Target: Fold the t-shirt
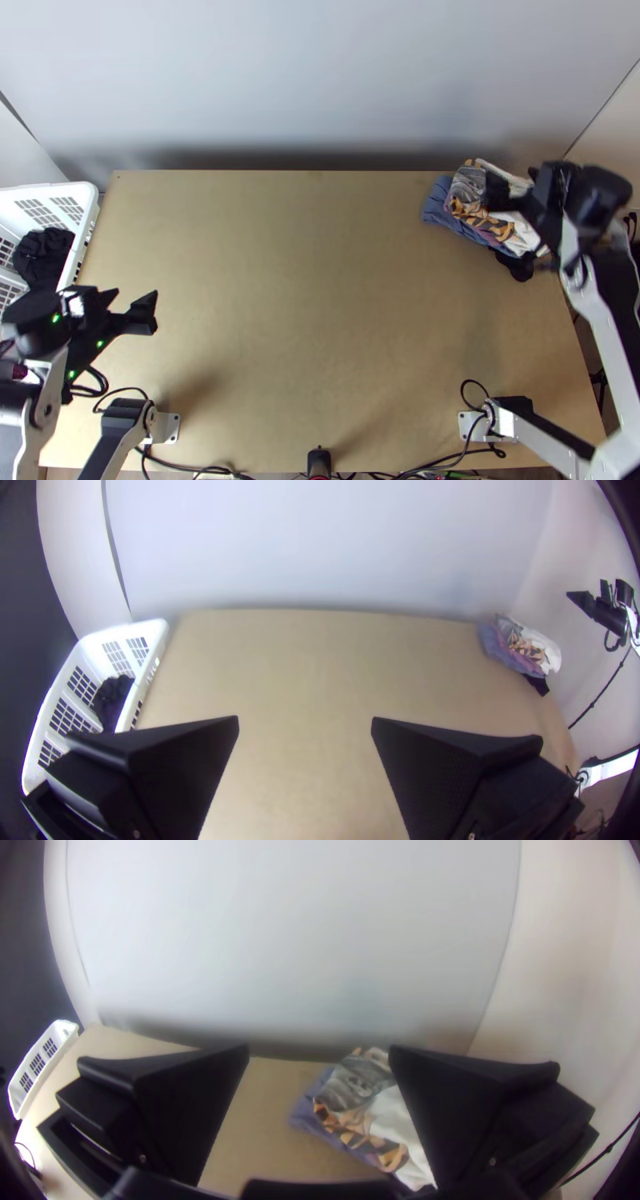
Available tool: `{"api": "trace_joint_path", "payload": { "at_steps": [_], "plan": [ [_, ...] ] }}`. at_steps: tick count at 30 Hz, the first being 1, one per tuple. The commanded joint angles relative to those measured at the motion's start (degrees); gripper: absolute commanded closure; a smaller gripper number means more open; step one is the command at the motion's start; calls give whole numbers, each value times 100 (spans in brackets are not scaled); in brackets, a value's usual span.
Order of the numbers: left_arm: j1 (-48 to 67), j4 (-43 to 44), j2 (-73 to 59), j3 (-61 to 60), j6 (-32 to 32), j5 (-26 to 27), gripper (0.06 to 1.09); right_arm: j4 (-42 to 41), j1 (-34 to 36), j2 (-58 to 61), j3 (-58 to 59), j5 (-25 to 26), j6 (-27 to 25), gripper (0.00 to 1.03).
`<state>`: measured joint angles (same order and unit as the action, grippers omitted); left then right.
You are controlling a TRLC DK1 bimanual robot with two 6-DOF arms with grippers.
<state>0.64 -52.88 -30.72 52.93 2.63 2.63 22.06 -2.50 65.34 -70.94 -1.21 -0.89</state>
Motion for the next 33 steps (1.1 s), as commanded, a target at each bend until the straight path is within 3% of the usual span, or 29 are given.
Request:
{"api": "trace_joint_path", "payload": {
  "at_steps": [1, 8, 12, 17, 20, 23, 25, 27, 30, 33],
  "plan": [
    [-117, 718, 1033, -582, -369, -175, 11, 553, -470, -1401, 1003, 139, 589, 5],
    [-188, 1113, 2246, -1478, -668, -167, 11, -246, -725, -3203, 2708, 288, 150, 5],
    [-381, 1447, 2958, -1979, -633, -167, 11, -1240, -514, -4161, 3947, 306, -105, 5],
    [-636, 2045, 3090, -2498, -659, -158, 11, -2637, -778, -5611, 5274, 306, -1010, 5],
    [-645, 2687, 3063, -2972, -685, -123, 11, -2663, -1033, -5813, 5749, 244, -1256, 5],
    [-636, 2968, 3081, -3403, -729, -114, 11, -2655, -1068, -6569, 6329, 244, -1247, 5],
    [-618, 2950, 3081, -3579, -712, -114, 11, -2866, -998, -6525, 6514, 244, -966, 5],
    [-557, 2968, 3072, -3684, -659, -114, 11, -2628, -989, -6534, 6558, 227, -579, 5],
    [-442, 3073, 3081, -3966, -1230, -105, 11, -2496, -1516, -6086, 6566, 183, -571, 5],
    [-425, 3135, 2914, -3983, -1169, -105, 11, -1916, -1710, -6279, 6566, 104, -430, 5]
  ]
}}
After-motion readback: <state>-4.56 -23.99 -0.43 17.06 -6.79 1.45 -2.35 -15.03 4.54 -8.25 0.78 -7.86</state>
